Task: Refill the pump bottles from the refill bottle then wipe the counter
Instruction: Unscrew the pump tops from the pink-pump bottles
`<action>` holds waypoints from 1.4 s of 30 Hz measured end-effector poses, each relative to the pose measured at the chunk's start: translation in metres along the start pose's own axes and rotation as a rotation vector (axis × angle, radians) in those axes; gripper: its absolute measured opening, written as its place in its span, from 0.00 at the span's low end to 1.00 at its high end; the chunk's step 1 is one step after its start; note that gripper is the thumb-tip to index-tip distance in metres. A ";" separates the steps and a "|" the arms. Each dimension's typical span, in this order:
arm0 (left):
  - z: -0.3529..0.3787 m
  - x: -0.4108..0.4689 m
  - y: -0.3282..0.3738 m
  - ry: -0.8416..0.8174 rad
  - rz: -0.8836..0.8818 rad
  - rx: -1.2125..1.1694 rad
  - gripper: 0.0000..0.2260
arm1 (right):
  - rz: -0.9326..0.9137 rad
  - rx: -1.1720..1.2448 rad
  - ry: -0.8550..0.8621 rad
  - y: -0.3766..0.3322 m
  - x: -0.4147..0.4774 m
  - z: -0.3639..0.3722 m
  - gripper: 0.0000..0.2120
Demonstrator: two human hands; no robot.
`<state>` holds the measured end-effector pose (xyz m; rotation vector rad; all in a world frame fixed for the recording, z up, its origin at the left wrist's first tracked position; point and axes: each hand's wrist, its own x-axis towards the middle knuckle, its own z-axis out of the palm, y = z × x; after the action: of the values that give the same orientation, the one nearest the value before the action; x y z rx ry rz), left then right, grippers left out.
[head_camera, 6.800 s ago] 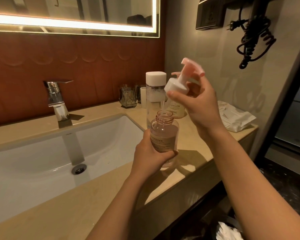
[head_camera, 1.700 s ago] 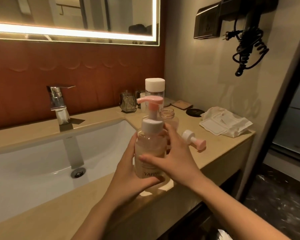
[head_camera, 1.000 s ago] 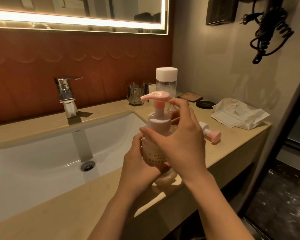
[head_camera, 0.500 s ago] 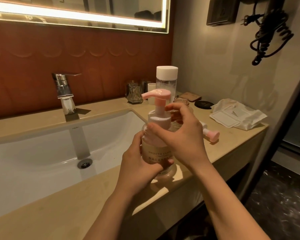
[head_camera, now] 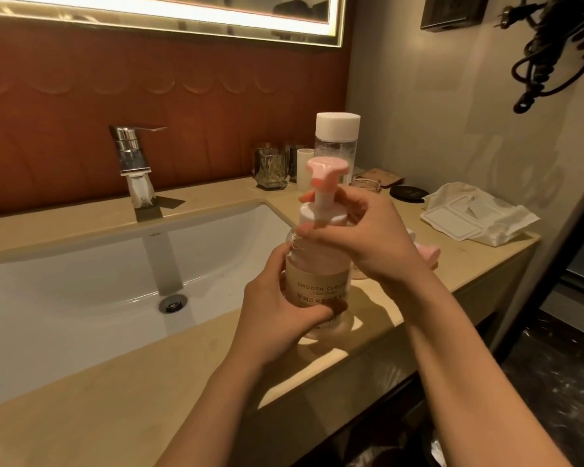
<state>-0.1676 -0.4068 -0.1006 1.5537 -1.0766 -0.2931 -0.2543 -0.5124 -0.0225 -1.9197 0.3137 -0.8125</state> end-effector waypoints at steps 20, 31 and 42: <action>0.004 0.003 -0.003 -0.004 -0.006 -0.001 0.37 | -0.028 -0.371 0.231 0.007 -0.004 0.016 0.35; 0.006 0.003 -0.002 0.005 -0.024 -0.015 0.34 | -0.029 -0.383 0.205 0.008 -0.003 0.017 0.44; 0.006 0.002 -0.004 0.005 -0.018 -0.016 0.36 | 0.034 -0.279 0.069 0.003 -0.004 0.011 0.36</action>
<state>-0.1687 -0.4128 -0.1047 1.5497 -1.0547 -0.3089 -0.2494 -0.5041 -0.0294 -2.1411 0.5236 -0.8491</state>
